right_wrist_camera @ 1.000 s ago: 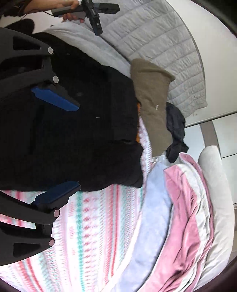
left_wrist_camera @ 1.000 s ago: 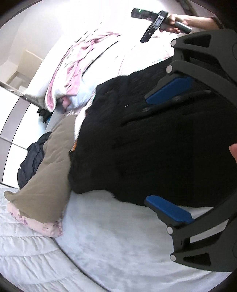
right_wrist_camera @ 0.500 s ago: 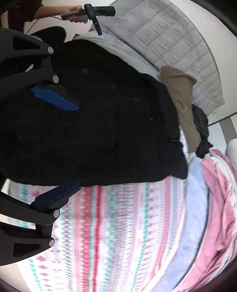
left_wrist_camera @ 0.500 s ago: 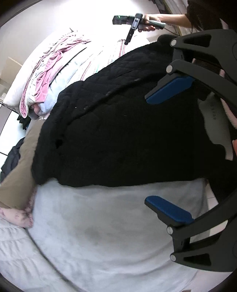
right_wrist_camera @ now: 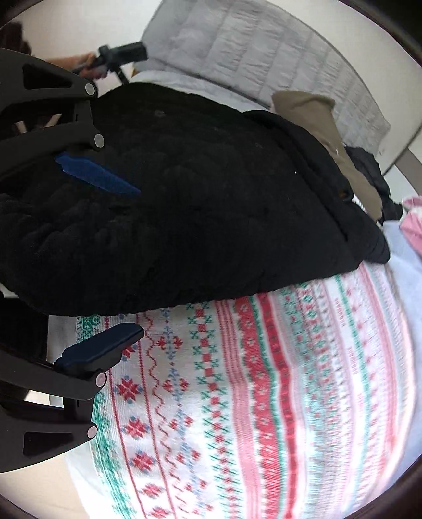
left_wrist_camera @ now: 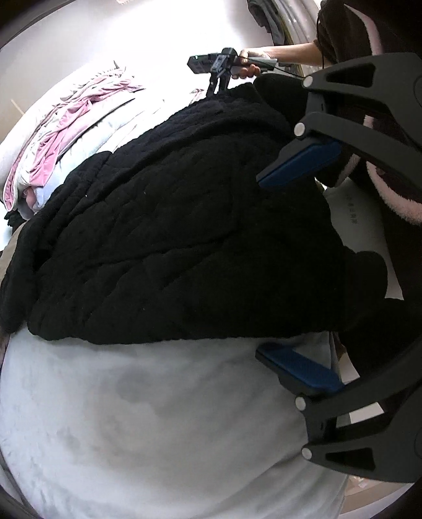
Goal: Fold large clothes
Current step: 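Grasp the jacket hem with both grippers and lift it toward the collar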
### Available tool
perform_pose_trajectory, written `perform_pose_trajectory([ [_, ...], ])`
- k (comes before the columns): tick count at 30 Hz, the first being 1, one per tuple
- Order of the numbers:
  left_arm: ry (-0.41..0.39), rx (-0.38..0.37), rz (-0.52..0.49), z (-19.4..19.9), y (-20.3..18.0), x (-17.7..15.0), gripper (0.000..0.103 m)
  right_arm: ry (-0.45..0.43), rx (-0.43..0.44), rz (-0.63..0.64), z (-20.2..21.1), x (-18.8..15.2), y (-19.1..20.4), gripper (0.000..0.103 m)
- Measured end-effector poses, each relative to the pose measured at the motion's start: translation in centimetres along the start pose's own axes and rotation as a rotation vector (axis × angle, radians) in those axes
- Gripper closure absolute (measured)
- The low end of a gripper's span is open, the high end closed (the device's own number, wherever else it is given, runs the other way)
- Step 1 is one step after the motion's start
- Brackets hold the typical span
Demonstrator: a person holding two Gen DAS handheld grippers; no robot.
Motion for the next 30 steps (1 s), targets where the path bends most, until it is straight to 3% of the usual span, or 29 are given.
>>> perform_pose_trajectory([
  [7,0.061,-0.090,-0.025,-0.7,-1.2,-1.2,0.009,0.026,0.057,0.063,-1.2,-1.4,2.4,0.024],
  [10,0.110,-0.164,-0.011,-1.7,-2.2,-2.3,0.021,0.044,0.109,0.068,-1.2,-2.0,3.5,0.031],
  [12,0.116,-0.139,-0.011,-2.3,-2.1,-2.5,0.023,0.042,0.107,0.069,-1.5,-2.1,3.5,0.034],
  [13,0.112,-0.133,-0.011,-2.3,-2.2,-2.4,0.023,0.043,0.104,0.063,-1.7,-2.1,3.3,0.041],
  [14,0.105,-0.119,-0.008,-2.2,-2.1,-2.4,0.031,0.047,0.108,0.053,-1.7,-2.2,3.3,0.047],
  [15,0.096,-0.094,-0.005,-2.1,-2.0,-2.4,0.050,0.055,0.123,0.046,-1.6,-2.2,3.4,0.062],
  [16,0.088,-0.076,0.002,-1.9,-1.8,-2.4,0.061,0.050,0.138,0.044,-1.2,-2.3,3.7,0.070],
  [17,0.076,-0.081,0.027,-1.6,-1.8,-2.4,0.078,0.042,0.147,0.042,-0.8,-2.3,3.8,0.073],
  [18,0.058,-0.110,0.052,-1.1,-1.9,-2.3,0.081,0.025,0.172,0.042,0.0,-2.2,4.3,0.077],
  [22,-0.085,-0.192,0.022,2.4,-5.7,0.3,0.084,-0.105,0.279,0.090,4.8,-0.3,8.2,0.080],
  [27,-0.278,-0.252,-0.103,7.8,-12.5,5.6,0.087,-0.279,0.342,0.171,11.0,3.6,14.0,0.083],
  [30,-0.358,-0.281,-0.127,9.8,-15.2,8.1,0.087,-0.353,0.370,0.187,13.7,5.2,16.3,0.084],
])
Point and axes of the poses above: each gripper's, at about its wrist camera, not at the fingertips, and z roughly against the way its jaws point, y to its left, x to its top, the point moved 10 cm from there along -z, roughly the way its jaws point, and after that the axes turned 7 degrees about -x, right-handed, at the moved point
